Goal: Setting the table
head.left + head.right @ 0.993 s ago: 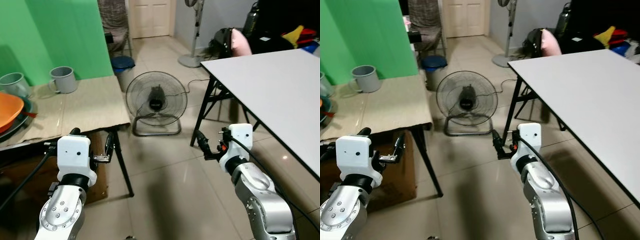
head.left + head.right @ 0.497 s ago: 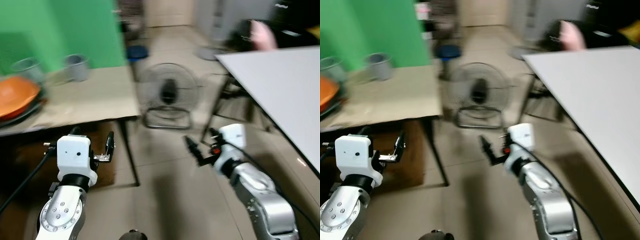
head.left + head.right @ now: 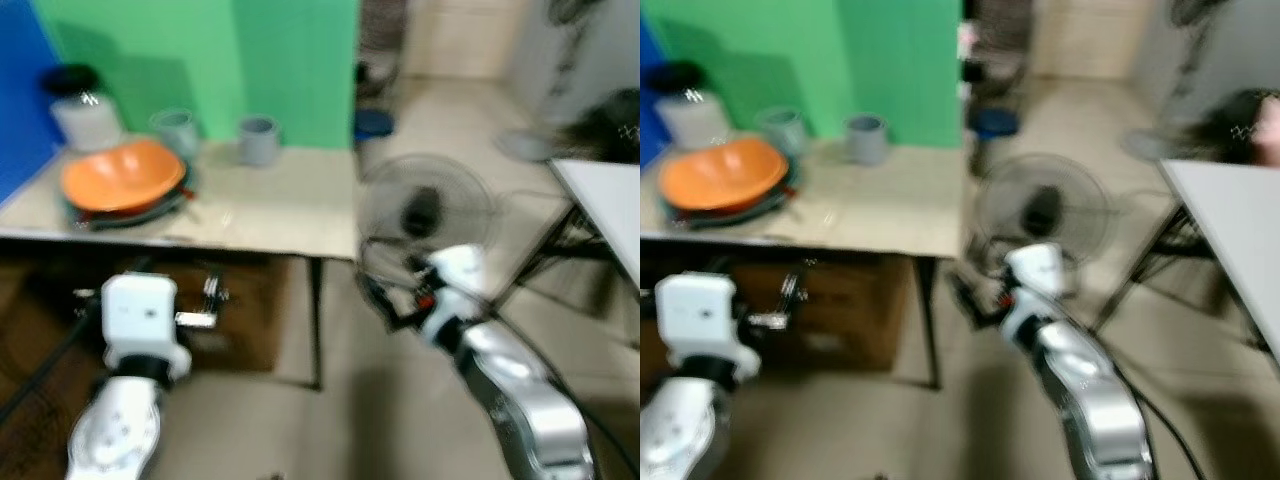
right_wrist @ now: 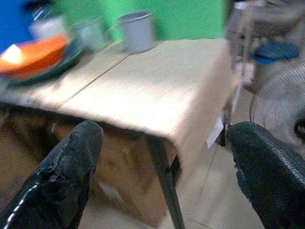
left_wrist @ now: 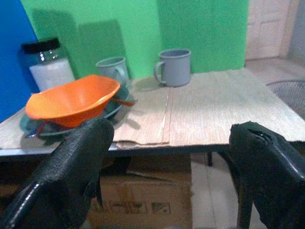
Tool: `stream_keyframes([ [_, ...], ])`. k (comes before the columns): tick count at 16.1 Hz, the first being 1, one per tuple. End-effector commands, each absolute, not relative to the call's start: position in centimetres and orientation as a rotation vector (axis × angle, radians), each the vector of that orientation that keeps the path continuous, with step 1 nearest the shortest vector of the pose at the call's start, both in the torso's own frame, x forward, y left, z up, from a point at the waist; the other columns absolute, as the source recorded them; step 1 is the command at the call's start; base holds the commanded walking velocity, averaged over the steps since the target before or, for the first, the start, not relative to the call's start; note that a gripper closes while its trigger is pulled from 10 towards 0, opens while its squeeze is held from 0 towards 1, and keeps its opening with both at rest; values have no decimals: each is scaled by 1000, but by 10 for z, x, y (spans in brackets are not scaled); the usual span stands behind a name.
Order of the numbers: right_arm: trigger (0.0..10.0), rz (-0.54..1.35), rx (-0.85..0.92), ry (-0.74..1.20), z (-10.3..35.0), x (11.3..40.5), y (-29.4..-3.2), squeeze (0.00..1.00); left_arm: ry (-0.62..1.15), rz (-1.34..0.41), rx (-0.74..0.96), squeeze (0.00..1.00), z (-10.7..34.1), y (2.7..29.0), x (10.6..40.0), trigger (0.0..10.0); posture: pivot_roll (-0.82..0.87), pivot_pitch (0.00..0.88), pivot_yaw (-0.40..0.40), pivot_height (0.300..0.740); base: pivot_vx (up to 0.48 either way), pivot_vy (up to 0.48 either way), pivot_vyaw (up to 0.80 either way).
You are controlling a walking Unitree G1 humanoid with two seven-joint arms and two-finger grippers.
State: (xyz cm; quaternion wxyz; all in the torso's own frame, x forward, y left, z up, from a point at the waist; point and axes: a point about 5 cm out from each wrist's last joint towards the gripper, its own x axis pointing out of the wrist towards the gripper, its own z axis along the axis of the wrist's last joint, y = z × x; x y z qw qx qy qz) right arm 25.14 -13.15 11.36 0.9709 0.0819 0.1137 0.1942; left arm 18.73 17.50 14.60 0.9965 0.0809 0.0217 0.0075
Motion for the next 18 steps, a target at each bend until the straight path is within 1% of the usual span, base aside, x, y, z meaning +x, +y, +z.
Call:
stream_keyframes([
  [1, 10000, 384, 169, 205, 118, 255, -130, 0, 21, 17, 187, 0, 151, 178, 189, 10000, -17, 8, 21, 740, 296, 0, 0],
  [2, 10000, 374, 142, 187, 120, 255, -132, 0, 18, 14, 192, 0, 152, 179, 190, 10000, -22, 3, 25, 740, 300, 0, 0],
  [5, 10000, 286, 126, 162, 122, 257, -140, 0, -2, -5, 211, 0, 157, 187, 197, 10000, -33, 0, 33, 740, 289, 0, -800],
  [7, 10000, 216, 103, 131, 125, 259, -148, 0, -14, -31, 212, 0, 158, 188, 201, 10000, -39, 0, 40, 740, 281, 0, -800],
  [8, 10000, 161, 68, 90, 128, 259, -157, 0, -24, -61, 199, 0, 157, 186, 203, 10000, -42, 0, 44, 740, 262, 0, -800],
  [9, 10000, 147, 40, 57, 130, 257, -161, 0, -27, -68, 187, 0, 157, 186, 203, 10000, -50, 0, 51, 740, 247, 0, -800],
  [11, 10000, 168, -22, 49, 130, 254, -161, 0, -24, -68, 142, 0, 153, 185, 199, 10000, -50, 0, 51, 740, 0, 0, 0],
  [12, 10000, 179, -18, 48, 130, 254, -160, 0, -9, -74, 147, 0, 151, 184, 197, 10000, -60, 0, 59, 740, 0, 0, 0],
  [15, 10000, 194, 42, 60, 130, 256, -159, 0, 21, -50, 139, 0, 145, 183, 193, 10000, -55, 0, 51, 740, 0, 0, 0],
  [18, 10000, 243, 68, 83, 127, 258, -148, 0, 28, -24, 151, 0, 144, 185, 190, 10000, -38, 9, 31, 740, 0, 339, 0],
])
